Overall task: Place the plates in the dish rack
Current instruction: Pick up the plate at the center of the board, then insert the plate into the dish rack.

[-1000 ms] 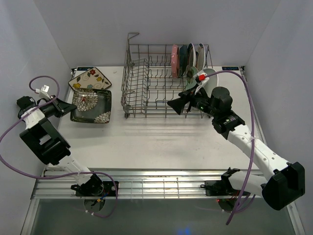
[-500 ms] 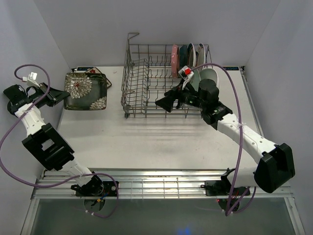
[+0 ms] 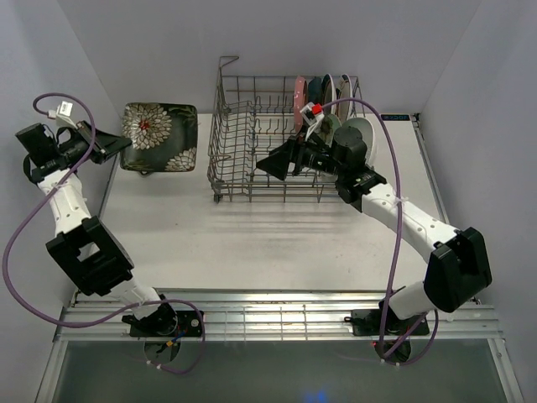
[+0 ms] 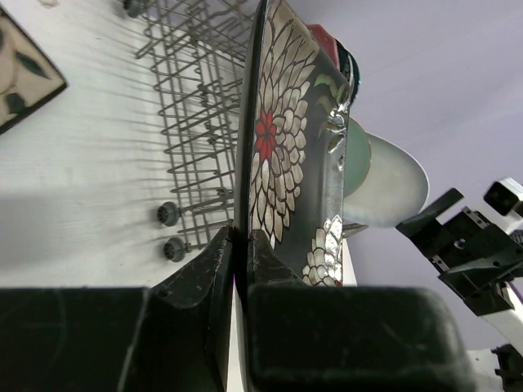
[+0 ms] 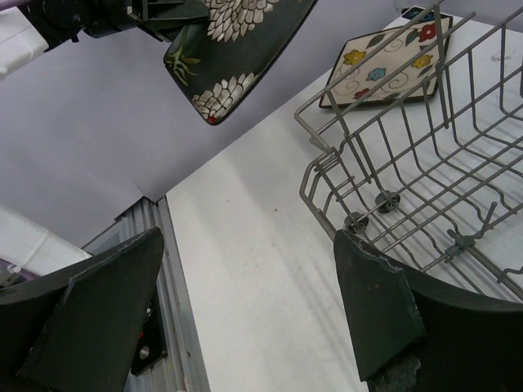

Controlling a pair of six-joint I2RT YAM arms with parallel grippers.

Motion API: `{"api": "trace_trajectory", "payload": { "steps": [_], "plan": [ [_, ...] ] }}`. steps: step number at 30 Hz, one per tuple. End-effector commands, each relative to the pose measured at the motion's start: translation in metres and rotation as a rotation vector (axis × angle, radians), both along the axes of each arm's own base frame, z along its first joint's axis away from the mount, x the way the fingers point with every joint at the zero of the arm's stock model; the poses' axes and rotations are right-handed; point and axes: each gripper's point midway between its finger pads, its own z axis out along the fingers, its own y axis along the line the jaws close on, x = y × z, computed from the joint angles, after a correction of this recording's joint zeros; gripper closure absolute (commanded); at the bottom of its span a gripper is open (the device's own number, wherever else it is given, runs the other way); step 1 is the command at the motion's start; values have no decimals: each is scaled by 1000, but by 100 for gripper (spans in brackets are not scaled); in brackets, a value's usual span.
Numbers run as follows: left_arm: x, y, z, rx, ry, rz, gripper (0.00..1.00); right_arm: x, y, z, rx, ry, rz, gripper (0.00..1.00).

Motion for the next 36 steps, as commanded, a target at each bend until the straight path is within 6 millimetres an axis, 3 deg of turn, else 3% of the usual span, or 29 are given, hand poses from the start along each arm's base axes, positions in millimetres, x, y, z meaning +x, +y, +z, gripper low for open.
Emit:
{"api": "trace_trajectory", "payload": {
  "steps": [1, 10, 20, 29, 36],
  "plan": [
    [-15, -44, 72, 11, -144, -115, 100, 2, 9, 39, 109, -26, 15, 10],
    [4, -84, 90, 12, -184, -143, 100, 25, 26, 45, 159, 60, 12, 9],
    [10, -128, 84, 22, -221, -162, 100, 46, 39, 40, 206, 137, -7, 3],
    [7, -148, 84, 13, -255, -190, 100, 66, 48, 29, 219, 203, -36, 0],
    [5, -157, 83, 15, -256, -201, 100, 71, 52, 28, 237, 212, -42, 17]
  ]
}}
